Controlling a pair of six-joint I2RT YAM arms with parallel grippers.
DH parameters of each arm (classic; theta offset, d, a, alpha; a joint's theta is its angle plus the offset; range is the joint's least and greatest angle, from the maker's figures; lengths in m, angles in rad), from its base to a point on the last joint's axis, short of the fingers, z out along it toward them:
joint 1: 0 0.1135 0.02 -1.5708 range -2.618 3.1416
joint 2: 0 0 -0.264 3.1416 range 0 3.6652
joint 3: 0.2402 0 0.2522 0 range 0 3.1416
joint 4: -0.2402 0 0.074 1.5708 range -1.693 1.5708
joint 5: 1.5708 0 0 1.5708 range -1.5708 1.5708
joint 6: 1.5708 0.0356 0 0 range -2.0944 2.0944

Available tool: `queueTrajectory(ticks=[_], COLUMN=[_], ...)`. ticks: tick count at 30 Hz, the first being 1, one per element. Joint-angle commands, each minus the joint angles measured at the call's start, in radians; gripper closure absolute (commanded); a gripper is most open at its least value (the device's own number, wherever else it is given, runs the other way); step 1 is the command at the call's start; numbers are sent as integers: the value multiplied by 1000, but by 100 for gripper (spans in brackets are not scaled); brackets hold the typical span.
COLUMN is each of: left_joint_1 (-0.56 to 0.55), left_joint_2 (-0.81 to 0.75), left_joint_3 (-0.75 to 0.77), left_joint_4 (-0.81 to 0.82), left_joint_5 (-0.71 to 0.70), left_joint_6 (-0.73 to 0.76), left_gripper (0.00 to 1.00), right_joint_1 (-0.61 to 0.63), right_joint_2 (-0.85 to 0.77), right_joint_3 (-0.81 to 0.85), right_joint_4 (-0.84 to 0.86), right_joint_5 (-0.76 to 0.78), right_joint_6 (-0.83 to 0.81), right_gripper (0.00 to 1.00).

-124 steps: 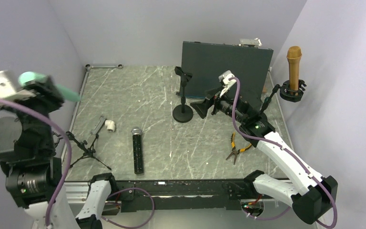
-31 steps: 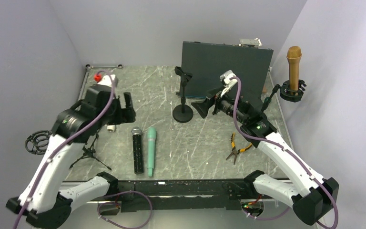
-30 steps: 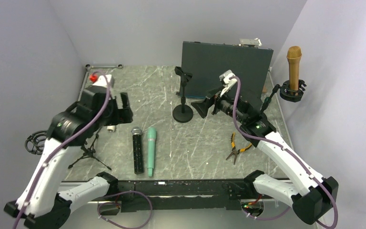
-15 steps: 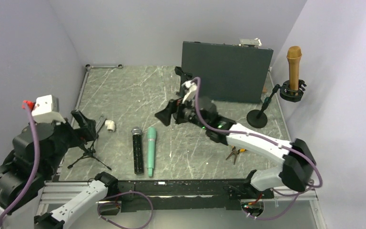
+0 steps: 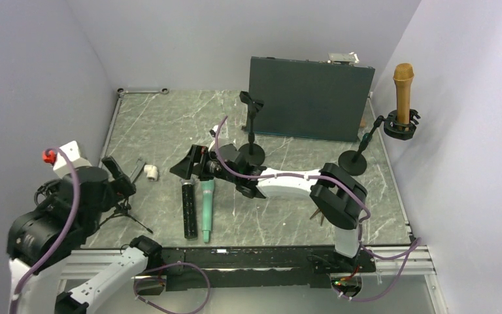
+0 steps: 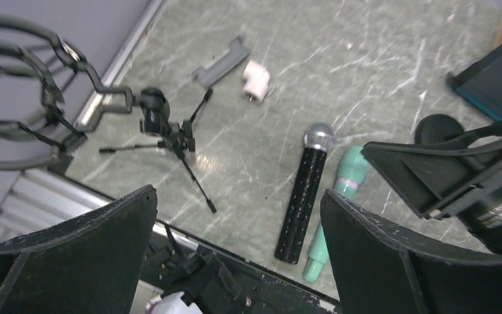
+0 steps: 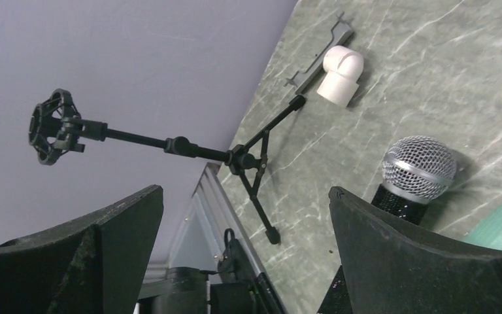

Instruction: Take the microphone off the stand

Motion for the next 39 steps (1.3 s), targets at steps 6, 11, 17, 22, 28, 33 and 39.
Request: queueTrajectory(ticks=[6,11,17,22,28,33,39], left_joint_1=[68,205,375,525,684,778,848], left_joint_2=[25,70,85,133,198,242,247], left_joint_3=[-144,-180,-247,-251,-278,-300,-367], left_joint_4=[-43,-44,25,125,194,213,265], left_joint_5=[-131,-172,-162,-111,-68,-50,-47], left_joint_6=[-307,-336,-350,-281,-268,-321,-369], left_gripper=[1,1,1,1,1,1,12], right_joint_1=[12,10,11,10,9,0,-4], right_joint_2=[-50,-95,-128,-134,-156,-171,-169], right_joint_3=[-12,-59,-89,-103,-134,-150,-159], right_joint_4=[119,131,148,166,185,198,208], right_joint_5=[-12,6,14,4,11,8,-6], right_joint_6=[71,58,47,50,42,42,53], right_gripper=[0,1,0,1,0,0,0])
